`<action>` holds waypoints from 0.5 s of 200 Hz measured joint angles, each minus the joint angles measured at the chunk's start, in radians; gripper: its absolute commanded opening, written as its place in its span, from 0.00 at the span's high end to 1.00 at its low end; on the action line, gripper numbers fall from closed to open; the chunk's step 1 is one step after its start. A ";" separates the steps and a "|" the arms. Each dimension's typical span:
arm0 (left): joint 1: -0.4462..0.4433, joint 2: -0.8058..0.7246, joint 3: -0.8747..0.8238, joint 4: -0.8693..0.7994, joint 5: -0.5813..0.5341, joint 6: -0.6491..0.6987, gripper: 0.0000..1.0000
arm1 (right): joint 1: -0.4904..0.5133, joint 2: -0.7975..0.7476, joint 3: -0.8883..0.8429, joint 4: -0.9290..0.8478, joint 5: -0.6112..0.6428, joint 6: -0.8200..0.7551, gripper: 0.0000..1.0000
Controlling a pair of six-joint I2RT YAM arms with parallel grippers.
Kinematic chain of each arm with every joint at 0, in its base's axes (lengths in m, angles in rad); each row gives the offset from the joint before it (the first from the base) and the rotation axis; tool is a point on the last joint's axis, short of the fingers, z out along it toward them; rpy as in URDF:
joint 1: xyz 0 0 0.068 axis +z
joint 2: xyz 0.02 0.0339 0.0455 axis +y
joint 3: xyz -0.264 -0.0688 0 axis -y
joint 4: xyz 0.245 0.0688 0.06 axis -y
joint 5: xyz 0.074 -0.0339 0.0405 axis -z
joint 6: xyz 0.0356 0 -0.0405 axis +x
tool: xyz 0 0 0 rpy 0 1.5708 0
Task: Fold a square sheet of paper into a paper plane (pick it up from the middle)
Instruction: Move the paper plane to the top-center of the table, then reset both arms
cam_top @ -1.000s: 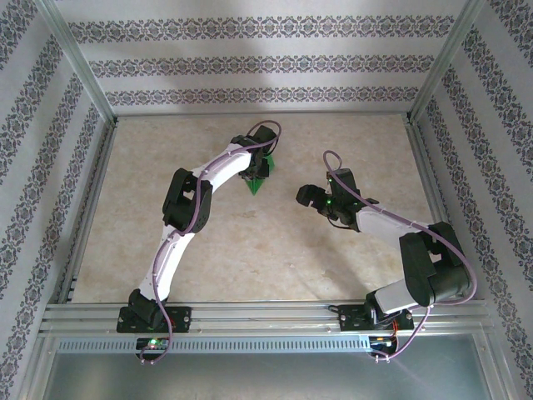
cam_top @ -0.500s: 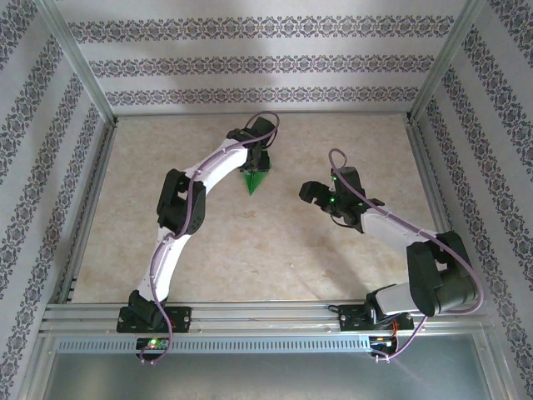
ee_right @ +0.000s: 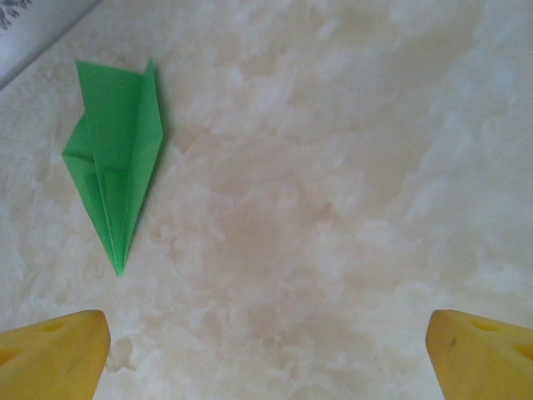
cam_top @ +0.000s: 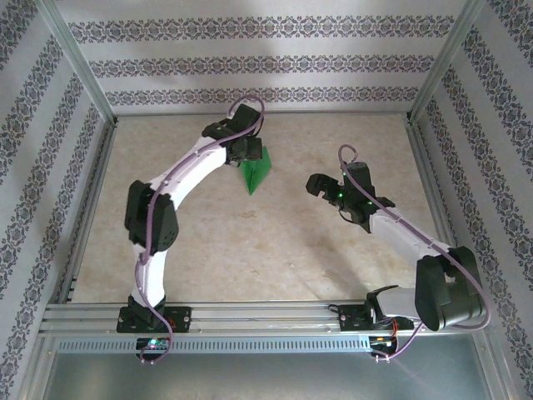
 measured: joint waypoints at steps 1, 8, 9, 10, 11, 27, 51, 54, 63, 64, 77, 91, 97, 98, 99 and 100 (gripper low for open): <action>0.000 -0.005 -0.006 0.003 0.000 0.000 0.32 | 0.000 -0.002 0.003 -0.003 0.004 -0.003 0.02; 0.005 -0.058 -0.066 0.030 -0.008 0.002 0.28 | -0.003 -0.014 0.016 -0.009 0.021 -0.022 0.02; 0.007 -0.069 -0.079 0.038 -0.010 0.001 0.27 | -0.003 -0.015 0.017 -0.011 0.023 -0.024 0.02; 0.008 -0.075 -0.085 0.040 -0.010 0.001 0.27 | -0.004 -0.016 0.018 -0.011 0.025 -0.025 0.02; 0.008 -0.081 -0.092 0.042 -0.011 0.002 0.26 | -0.005 -0.019 0.021 -0.013 0.028 -0.028 0.02; 0.031 -0.236 -0.259 0.127 -0.053 0.017 0.15 | -0.007 -0.061 0.045 -0.028 0.087 -0.084 0.02; 0.080 -0.473 -0.525 0.256 -0.159 0.037 0.04 | -0.020 -0.140 0.058 -0.028 0.217 -0.172 0.02; 0.087 -0.504 -0.559 0.274 -0.175 0.043 0.04 | -0.023 -0.153 0.057 -0.026 0.243 -0.188 0.02; 0.114 -0.591 -0.662 0.324 -0.220 0.050 0.02 | -0.032 -0.180 0.047 -0.005 0.302 -0.221 0.02; 0.116 -0.597 -0.670 0.328 -0.224 0.050 0.02 | -0.033 -0.185 0.044 -0.002 0.309 -0.225 0.02; 0.158 -0.701 -0.809 0.400 -0.289 0.058 0.00 | -0.047 -0.225 0.005 0.040 0.394 -0.272 0.02; 0.205 -0.792 -0.954 0.471 -0.357 0.070 0.00 | -0.069 -0.256 -0.051 0.070 0.471 -0.309 0.02; 0.225 -0.822 -1.011 0.502 -0.386 0.074 0.00 | -0.082 -0.260 -0.074 0.082 0.498 -0.317 0.02; 0.230 -0.829 -1.025 0.508 -0.393 0.076 0.00 | -0.086 -0.260 -0.080 0.083 0.504 -0.320 0.02; 0.233 -0.832 -1.032 0.510 -0.397 0.077 0.00 | -0.087 -0.260 -0.082 0.084 0.508 -0.320 0.02; 0.235 -0.836 -1.040 0.514 -0.400 0.077 0.01 | -0.092 -0.260 -0.089 0.088 0.515 -0.322 0.02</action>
